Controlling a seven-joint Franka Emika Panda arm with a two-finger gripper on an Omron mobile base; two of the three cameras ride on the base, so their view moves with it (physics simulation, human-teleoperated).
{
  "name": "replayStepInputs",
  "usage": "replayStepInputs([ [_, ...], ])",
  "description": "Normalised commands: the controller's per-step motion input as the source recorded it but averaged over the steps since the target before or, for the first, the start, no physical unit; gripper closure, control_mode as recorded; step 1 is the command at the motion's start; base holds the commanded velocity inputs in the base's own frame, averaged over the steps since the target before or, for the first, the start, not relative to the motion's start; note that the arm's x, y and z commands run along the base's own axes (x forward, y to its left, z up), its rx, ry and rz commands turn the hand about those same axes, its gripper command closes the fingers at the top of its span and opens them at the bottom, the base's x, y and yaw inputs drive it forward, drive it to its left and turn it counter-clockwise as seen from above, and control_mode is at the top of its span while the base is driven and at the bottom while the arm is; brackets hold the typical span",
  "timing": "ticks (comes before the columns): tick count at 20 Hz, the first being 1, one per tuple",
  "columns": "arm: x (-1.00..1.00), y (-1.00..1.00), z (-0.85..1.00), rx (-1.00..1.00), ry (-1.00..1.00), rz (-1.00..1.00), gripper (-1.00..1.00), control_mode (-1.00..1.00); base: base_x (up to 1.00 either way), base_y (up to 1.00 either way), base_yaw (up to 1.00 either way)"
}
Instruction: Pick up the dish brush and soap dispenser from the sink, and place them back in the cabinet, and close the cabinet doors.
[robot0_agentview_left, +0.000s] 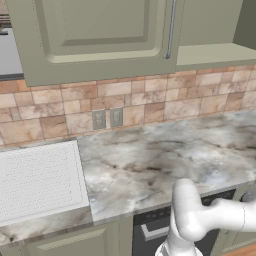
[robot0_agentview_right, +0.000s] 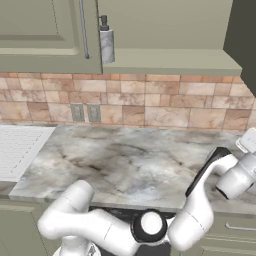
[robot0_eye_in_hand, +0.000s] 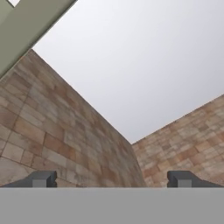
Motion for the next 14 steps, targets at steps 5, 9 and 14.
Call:
replayStepInputs([
  [5, 0.00, 0.04, -0.13, -0.09, -0.14, 0.00, -1.00, -1.00, 0.00, 0.00, 0.00],
  [9, 0.00, 0.00, 0.00, -0.01, -0.04, 0.00, -1.00, -1.00, 0.00, 0.00, 0.00],
  [14, 0.00, 0.00, 0.00, 0.00, -0.05, 0.00, -1.00, -1.00, 0.00, 0.00, 0.00],
])
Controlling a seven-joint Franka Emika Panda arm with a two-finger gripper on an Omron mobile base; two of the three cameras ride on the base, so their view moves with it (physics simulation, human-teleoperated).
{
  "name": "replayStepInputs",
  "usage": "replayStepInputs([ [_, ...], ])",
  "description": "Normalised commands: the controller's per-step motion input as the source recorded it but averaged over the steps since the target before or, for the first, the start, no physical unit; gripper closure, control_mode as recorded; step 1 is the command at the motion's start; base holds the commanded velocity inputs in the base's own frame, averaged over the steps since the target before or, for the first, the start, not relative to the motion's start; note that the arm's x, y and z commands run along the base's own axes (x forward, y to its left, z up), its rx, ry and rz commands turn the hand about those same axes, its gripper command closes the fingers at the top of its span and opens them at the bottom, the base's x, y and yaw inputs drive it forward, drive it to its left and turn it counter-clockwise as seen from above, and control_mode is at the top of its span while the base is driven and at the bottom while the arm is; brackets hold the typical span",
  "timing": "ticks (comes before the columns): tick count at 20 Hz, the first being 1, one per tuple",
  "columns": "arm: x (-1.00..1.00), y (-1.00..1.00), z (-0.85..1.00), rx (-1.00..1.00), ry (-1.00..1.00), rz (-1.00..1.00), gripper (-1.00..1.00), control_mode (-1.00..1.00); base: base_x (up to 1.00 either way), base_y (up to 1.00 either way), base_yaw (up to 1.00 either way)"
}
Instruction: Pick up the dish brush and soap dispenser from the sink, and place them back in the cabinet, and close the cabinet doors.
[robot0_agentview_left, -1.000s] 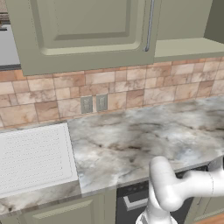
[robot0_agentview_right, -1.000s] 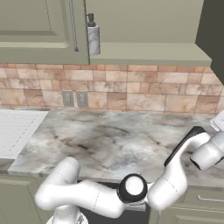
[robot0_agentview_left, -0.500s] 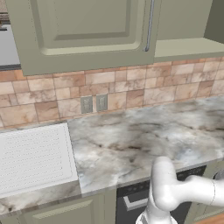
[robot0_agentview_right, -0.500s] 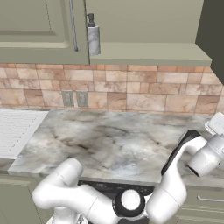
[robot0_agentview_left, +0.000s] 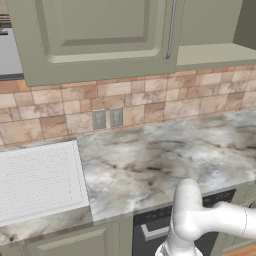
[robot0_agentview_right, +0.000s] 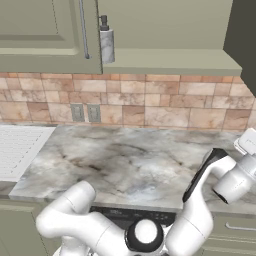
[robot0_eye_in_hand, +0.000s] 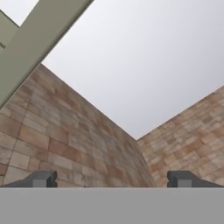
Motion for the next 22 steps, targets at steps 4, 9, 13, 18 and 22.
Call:
replayStepInputs([
  [4, 0.01, 0.00, -0.02, -0.03, -0.06, 0.00, -1.00, -1.00, 0.00, 0.00, 0.00],
  [9, 0.10, 0.00, -0.01, -0.02, -0.06, 0.00, -1.00, -1.00, 0.00, 0.00, 0.00],
  [13, 0.15, 0.00, -0.02, 0.00, -0.06, 0.00, -1.00, -1.00, 0.00, 0.00, 0.00],
  [18, 0.14, 0.00, -0.03, 0.00, -0.06, 0.00, -1.00, -1.00, 0.00, 0.00, 0.00],
  [22, 0.13, -0.02, -0.02, 0.00, -0.07, 0.00, -1.00, -1.00, 0.00, 0.00, 0.00],
])
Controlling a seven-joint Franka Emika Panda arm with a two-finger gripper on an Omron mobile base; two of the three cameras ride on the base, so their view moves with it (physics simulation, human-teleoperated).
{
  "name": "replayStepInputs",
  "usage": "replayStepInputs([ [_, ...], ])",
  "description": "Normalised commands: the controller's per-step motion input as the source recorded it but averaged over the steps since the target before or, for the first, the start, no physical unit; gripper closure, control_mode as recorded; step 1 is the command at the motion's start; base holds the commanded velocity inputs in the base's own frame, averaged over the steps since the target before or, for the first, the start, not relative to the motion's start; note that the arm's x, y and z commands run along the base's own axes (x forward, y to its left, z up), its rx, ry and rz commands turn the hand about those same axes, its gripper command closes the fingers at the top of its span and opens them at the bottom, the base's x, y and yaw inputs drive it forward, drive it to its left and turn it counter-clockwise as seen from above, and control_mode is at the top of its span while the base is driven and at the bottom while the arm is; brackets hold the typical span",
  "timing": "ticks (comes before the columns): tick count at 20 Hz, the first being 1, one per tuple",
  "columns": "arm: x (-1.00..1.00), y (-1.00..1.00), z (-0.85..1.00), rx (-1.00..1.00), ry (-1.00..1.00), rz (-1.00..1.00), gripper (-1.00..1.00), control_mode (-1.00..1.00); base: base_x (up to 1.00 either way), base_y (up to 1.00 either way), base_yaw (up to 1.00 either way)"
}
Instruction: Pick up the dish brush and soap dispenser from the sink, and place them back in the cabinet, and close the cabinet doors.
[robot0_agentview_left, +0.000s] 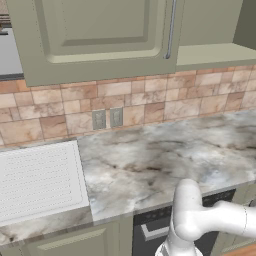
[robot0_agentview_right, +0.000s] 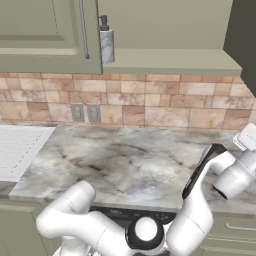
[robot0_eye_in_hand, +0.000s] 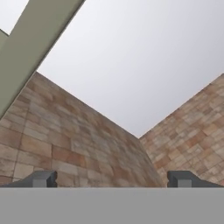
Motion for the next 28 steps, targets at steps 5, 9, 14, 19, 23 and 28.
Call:
replayStepInputs([
  [5, 0.10, -0.07, -0.01, 0.00, -0.08, 0.00, -1.00, -1.00, 0.00, 0.00, 0.00],
  [9, 0.06, -0.07, 0.00, 0.00, -0.08, 0.00, -1.00, -1.00, 0.00, 0.00, 0.00],
  [14, 0.03, -0.02, 0.00, 0.00, -0.09, 0.00, -1.00, -1.00, 0.00, 0.00, 0.00],
  [19, 0.00, -0.03, 0.00, 0.00, -0.09, 0.00, -1.00, -1.00, 0.00, 0.00, 0.00],
  [23, 0.00, -0.01, 0.00, -0.01, -0.10, 0.00, -1.00, -1.00, 0.00, 0.00, 0.00],
  [28, 0.00, 0.00, 0.00, -0.03, -0.10, 0.00, -1.00, -1.00, 0.00, 0.00, 0.00],
])
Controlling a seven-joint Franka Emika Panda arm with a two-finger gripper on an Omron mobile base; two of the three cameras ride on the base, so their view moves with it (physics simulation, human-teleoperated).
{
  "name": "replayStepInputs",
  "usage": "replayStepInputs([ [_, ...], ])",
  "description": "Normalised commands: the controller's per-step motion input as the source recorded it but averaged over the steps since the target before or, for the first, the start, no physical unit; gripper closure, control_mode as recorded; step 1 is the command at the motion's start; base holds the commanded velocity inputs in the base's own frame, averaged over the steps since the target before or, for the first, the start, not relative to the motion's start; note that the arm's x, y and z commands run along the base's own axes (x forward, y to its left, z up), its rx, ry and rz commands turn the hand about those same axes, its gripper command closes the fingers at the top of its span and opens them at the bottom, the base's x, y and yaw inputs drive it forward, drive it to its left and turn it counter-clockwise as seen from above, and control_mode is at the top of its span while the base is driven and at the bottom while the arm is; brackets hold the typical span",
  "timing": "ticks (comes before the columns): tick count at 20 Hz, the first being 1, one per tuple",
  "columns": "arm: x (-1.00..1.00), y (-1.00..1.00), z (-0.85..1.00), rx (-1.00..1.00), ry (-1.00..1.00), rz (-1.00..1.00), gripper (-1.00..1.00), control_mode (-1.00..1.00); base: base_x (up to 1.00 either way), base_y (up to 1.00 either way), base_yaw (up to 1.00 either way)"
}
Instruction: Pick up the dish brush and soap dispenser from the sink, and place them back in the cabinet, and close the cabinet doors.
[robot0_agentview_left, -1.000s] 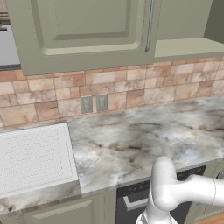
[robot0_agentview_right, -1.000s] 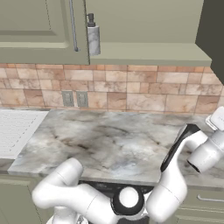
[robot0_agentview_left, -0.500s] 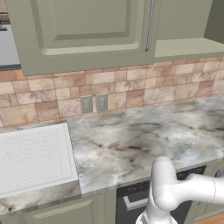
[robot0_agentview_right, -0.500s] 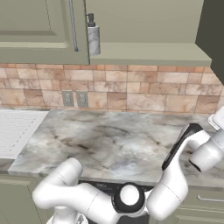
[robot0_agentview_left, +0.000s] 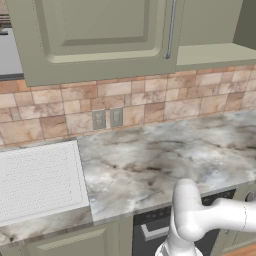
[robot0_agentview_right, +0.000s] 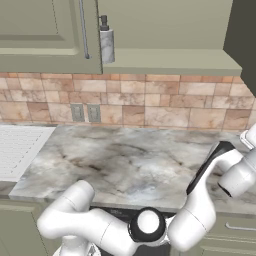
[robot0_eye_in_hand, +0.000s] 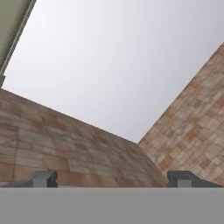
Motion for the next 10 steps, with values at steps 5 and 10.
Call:
replayStepInputs([
  [5, 0.00, 0.00, 0.00, -0.03, -0.10, 0.00, -1.00, -1.00, 0.00, 0.00, 0.00],
  [10, 0.00, 0.00, 0.00, -0.03, -0.10, 0.00, -1.00, -1.00, 0.00, 0.00, 0.00],
])
